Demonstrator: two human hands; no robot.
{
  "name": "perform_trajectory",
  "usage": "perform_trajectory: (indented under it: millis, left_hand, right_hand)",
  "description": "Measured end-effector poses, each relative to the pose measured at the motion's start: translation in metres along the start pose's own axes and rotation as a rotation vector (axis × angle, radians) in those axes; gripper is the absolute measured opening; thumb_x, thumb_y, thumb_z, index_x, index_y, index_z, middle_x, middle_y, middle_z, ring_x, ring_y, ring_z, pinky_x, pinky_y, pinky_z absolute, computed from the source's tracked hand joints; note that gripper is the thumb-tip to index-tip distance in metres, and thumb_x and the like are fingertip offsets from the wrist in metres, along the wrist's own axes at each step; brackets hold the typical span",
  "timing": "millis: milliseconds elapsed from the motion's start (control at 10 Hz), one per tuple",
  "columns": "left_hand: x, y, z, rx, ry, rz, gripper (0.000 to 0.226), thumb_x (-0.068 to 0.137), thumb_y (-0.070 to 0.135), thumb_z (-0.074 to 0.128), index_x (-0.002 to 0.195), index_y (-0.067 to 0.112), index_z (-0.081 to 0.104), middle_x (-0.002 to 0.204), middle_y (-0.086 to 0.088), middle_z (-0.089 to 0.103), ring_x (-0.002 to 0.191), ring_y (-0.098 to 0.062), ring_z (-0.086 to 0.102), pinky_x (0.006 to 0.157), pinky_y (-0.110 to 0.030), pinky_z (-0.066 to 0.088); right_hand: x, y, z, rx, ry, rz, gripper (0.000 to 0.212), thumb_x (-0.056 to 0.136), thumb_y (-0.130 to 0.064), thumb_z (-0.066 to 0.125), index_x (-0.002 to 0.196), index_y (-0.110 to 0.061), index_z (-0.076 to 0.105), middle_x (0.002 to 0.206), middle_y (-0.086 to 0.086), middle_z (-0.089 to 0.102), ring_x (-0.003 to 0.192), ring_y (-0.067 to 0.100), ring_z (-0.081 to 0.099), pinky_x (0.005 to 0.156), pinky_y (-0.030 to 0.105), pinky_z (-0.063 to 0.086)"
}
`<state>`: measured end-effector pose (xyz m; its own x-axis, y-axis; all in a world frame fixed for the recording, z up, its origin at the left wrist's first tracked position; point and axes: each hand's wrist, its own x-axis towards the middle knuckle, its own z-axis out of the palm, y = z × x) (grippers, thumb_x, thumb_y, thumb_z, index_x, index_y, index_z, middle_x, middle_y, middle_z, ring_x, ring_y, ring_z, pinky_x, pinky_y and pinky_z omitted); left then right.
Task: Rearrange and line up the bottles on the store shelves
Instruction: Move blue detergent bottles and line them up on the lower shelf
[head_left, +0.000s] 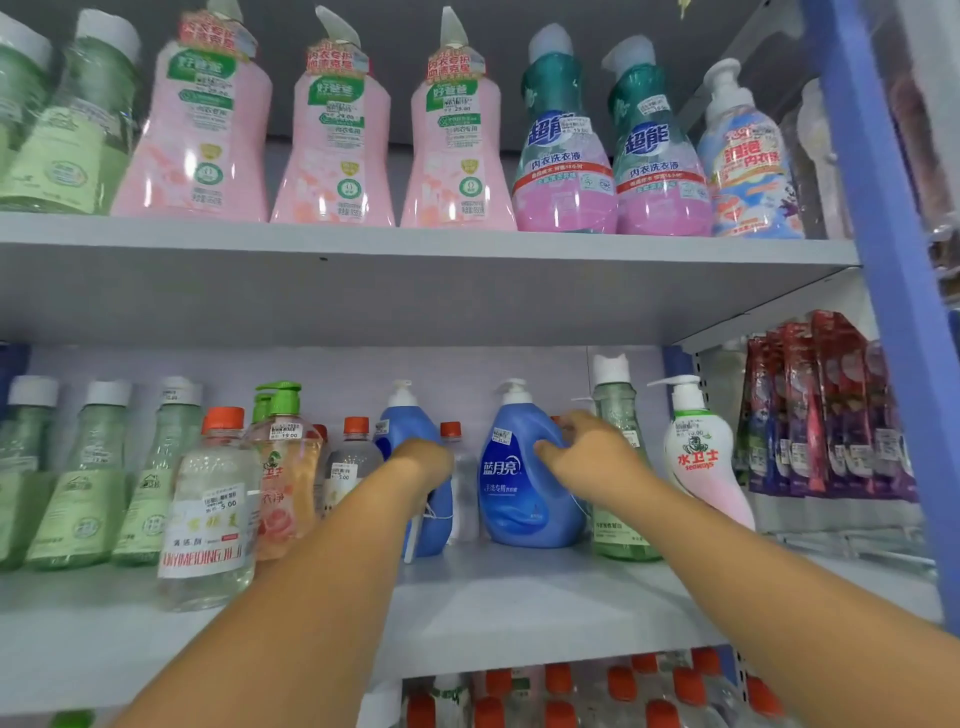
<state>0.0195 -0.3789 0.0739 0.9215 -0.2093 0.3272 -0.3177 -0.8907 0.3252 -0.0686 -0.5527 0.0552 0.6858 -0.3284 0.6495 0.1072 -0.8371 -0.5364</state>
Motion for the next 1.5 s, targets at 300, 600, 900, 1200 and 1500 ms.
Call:
perform_trajectory:
  millis: [300,600,900,1200,1500]
  left_hand:
    - [-0.037,-0.034,-0.022,-0.792,-0.071,-0.134,0.033,0.107,0.026,0.051,0.093,-0.001,0.065,0.092,-0.013,0.071,0.089,-0.029,0.059,0.088,-0.038,0.049]
    - [-0.082,-0.053,-0.041,-1.167,-0.1,0.0,0.028,0.1,0.032,0.063,0.092,0.005,0.061,0.072,-0.007,0.059,0.052,-0.024,0.058,0.05,-0.03,0.054]
    - [-0.148,-0.016,-0.038,-1.315,0.086,0.025,0.057,0.088,0.061,0.066,0.099,0.005,0.069,0.07,-0.001,0.061,0.055,-0.023,0.057,0.066,-0.035,0.055]
    - [-0.287,-0.034,-0.069,-1.36,0.233,0.137,0.06,0.065,0.063,0.068,0.09,0.009,0.07,0.06,-0.001,0.053,0.05,-0.02,0.053,0.062,-0.033,0.047]
    - [-0.435,-0.212,-0.058,-1.324,0.412,-0.194,0.061,0.051,0.052,0.074,0.081,-0.001,0.069,0.05,-0.011,0.049,0.035,-0.024,0.05,0.053,-0.031,0.047]
  right_hand:
    - [0.044,-0.001,0.043,0.127,-0.017,0.236,0.035,0.095,-0.028,0.061,0.122,-0.006,0.055,0.119,0.014,0.064,0.1,0.032,0.065,0.073,0.034,0.051]
    - [-0.001,-0.035,0.02,0.731,-0.161,0.319,0.034,0.098,-0.031,0.064,0.077,-0.006,0.053,0.058,0.008,0.053,0.045,0.023,0.047,0.054,0.034,0.049]
    - [-0.083,-0.077,-0.029,0.991,-0.194,0.249,0.037,0.097,-0.042,0.063,0.083,-0.008,0.059,0.06,0.002,0.051,0.039,0.016,0.041,0.042,0.024,0.043]
    - [-0.203,-0.128,-0.069,1.115,-0.243,0.033,0.048,0.091,-0.05,0.062,0.093,-0.002,0.066,0.055,0.001,0.05,0.041,0.018,0.04,0.05,0.033,0.045]
    - [-0.359,-0.221,0.027,1.177,-0.624,0.045,0.035,0.093,-0.034,0.06,0.089,0.001,0.062,0.052,0.005,0.058,0.034,0.02,0.044,0.056,0.042,0.046]
